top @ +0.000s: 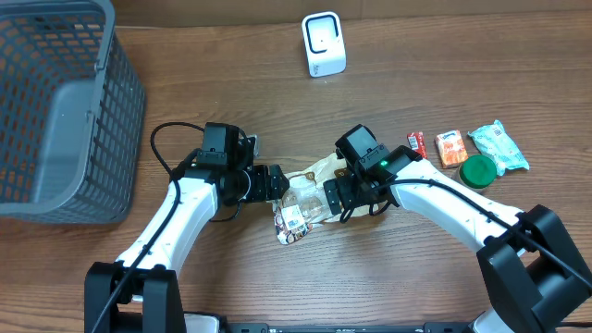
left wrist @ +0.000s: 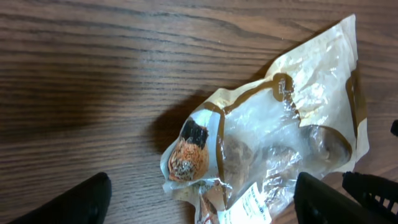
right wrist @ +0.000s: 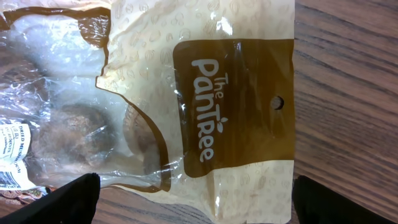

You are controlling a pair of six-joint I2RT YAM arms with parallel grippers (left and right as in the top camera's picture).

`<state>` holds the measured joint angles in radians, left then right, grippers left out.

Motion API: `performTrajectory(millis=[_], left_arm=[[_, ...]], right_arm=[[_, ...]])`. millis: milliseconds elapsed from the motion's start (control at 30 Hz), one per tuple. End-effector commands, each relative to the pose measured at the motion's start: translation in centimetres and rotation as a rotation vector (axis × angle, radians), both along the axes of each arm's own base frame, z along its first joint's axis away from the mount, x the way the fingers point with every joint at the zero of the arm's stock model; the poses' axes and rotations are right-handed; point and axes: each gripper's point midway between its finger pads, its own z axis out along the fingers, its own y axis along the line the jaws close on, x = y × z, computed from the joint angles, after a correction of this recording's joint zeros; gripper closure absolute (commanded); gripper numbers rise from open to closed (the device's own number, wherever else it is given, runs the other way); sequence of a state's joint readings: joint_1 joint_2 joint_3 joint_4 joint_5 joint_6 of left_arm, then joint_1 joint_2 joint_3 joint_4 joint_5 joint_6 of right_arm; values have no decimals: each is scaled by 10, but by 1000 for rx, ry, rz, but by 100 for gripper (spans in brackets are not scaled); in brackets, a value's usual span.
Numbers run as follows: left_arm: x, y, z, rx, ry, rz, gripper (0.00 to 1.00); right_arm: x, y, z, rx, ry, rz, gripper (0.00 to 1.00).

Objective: Scan the item barcode

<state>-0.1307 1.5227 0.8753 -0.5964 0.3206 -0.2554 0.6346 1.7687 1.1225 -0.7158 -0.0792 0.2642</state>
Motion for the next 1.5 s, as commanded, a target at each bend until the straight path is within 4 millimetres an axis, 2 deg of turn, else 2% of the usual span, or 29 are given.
performTrajectory(millis=[0, 400, 600, 1033, 1233, 1467], left_arm=[[-6, -3, -5, 5, 12, 4, 17], [-19, -15, -29, -14, 14, 16, 20], [-14, -16, -27, -16, -7, 16, 32], [-23, -20, -28, -45, 34, 16, 29], [-33, -17, -32, -32, 82, 23, 27], [-35, -16, -32, -24, 87, 25, 28]], right_arm=[[0, 0, -3, 2, 5, 3, 0], [0, 0, -3, 2, 5, 3, 0], [-1, 0, -3, 2, 6, 3, 0], [0, 4, -2, 19, 5, 7, 0], [2, 5, -2, 24, 0, 3, 0], [0, 4, -2, 33, 25, -75, 0]])
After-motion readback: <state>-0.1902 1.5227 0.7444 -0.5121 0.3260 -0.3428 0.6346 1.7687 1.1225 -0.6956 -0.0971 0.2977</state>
